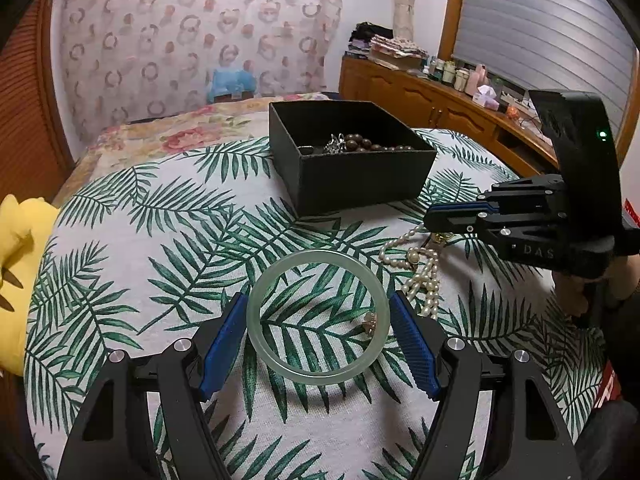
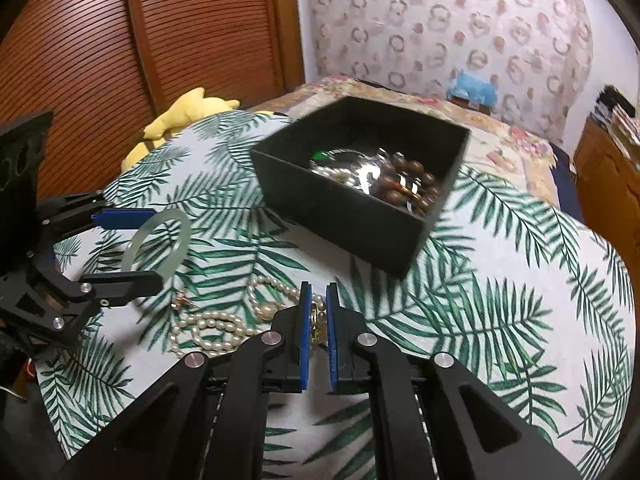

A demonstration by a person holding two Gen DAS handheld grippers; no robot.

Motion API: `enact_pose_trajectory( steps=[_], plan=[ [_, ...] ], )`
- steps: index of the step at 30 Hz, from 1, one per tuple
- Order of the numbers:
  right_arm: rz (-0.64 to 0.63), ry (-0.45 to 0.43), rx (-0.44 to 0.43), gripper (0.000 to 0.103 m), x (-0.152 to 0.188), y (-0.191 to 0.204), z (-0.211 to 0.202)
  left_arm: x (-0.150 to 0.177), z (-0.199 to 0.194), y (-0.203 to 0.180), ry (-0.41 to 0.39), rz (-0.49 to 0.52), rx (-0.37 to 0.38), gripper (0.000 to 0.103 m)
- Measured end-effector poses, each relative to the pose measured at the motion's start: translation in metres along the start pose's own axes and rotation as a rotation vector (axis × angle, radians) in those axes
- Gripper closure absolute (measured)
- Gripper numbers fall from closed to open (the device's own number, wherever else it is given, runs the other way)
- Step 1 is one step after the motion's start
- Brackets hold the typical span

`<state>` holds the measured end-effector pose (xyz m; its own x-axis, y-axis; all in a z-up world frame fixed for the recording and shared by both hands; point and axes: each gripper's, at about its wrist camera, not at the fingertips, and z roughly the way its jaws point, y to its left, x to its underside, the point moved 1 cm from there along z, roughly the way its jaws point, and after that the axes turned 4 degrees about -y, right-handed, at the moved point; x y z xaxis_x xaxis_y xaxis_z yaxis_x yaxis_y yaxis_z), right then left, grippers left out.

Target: Organize jewelry

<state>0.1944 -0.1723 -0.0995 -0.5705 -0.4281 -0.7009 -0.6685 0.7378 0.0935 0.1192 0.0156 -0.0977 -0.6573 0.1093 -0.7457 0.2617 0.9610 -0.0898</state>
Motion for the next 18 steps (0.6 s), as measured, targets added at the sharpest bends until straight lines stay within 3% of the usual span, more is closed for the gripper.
enact_pose_trajectory(
  steps=[14,18],
  plan=[
    [0.078,-0.007,0.064,0.090,0.006,-0.030,-0.001,0.003,0.001,-0.001,0.008,-0.001,-0.002,0.034],
    [0.074,-0.007,0.058,0.095,0.009,-0.033,-0.004,0.003,0.001,-0.001,0.008,0.000,0.000,0.034]
  ],
)
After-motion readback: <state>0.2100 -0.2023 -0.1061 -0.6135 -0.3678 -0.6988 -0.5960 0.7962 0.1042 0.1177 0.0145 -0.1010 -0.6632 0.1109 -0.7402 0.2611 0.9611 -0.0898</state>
